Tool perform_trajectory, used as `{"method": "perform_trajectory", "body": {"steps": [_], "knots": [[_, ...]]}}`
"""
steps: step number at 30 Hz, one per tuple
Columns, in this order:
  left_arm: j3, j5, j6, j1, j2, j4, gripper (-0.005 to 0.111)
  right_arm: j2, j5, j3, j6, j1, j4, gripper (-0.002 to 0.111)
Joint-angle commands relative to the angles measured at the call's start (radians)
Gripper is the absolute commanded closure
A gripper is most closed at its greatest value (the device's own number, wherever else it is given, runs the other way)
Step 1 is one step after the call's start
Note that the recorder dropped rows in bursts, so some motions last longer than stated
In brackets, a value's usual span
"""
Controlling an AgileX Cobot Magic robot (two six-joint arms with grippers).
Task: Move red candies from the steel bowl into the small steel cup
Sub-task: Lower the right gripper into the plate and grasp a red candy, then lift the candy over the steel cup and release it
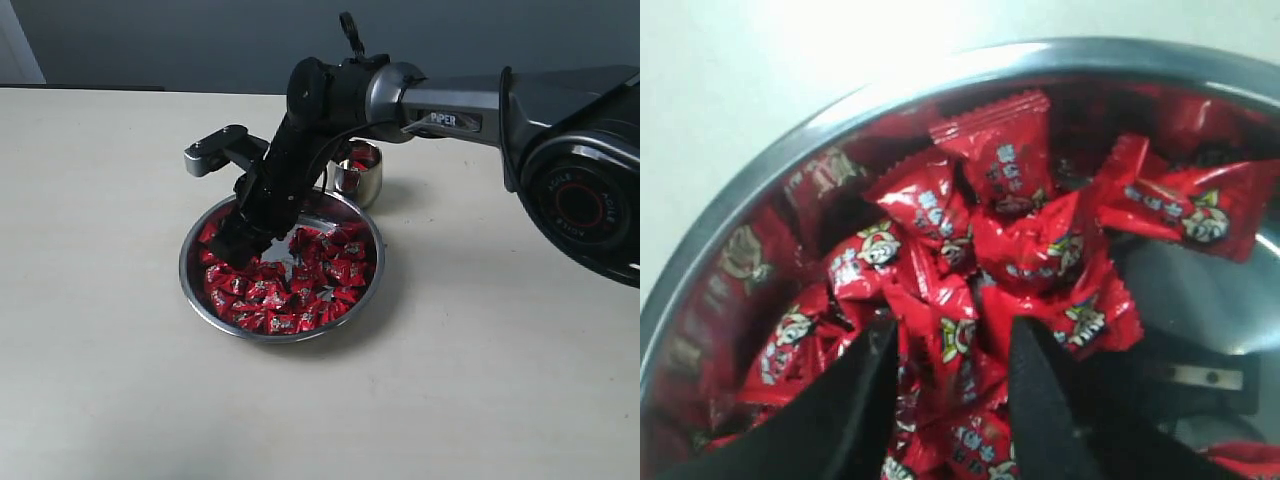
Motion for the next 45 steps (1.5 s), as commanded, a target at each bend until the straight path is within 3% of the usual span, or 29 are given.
{"method": "perform_trajectory", "body": {"steps": [1, 6, 23, 31, 36, 45], "knots": [[0.001, -0.006, -0.002, -0.007, -0.005, 0.001, 0.106, -0.003, -0.006, -0.004, -0.004, 0.000, -0.004, 0.082], [0.001, -0.006, -0.002, -0.007, -0.005, 0.001, 0.106, -0.003, -0.015, -0.004, -0.004, 0.000, -0.004, 0.109], [0.001, -0.006, -0.002, -0.007, -0.005, 0.001, 0.106, -0.173, -0.100, -0.004, 0.028, -0.025, -0.112, 0.109], [0.001, -0.006, -0.002, -0.007, -0.005, 0.001, 0.106, -0.262, -0.098, -0.004, 0.209, -0.128, -0.302, 0.109], [0.001, -0.006, -0.002, -0.007, -0.005, 0.001, 0.106, -0.263, -0.097, -0.002, 0.247, -0.200, -0.296, 0.109], [0.001, -0.006, -0.002, -0.007, -0.005, 0.001, 0.106, -0.227, -0.106, -0.002, 0.263, -0.216, -0.304, 0.109]]}}
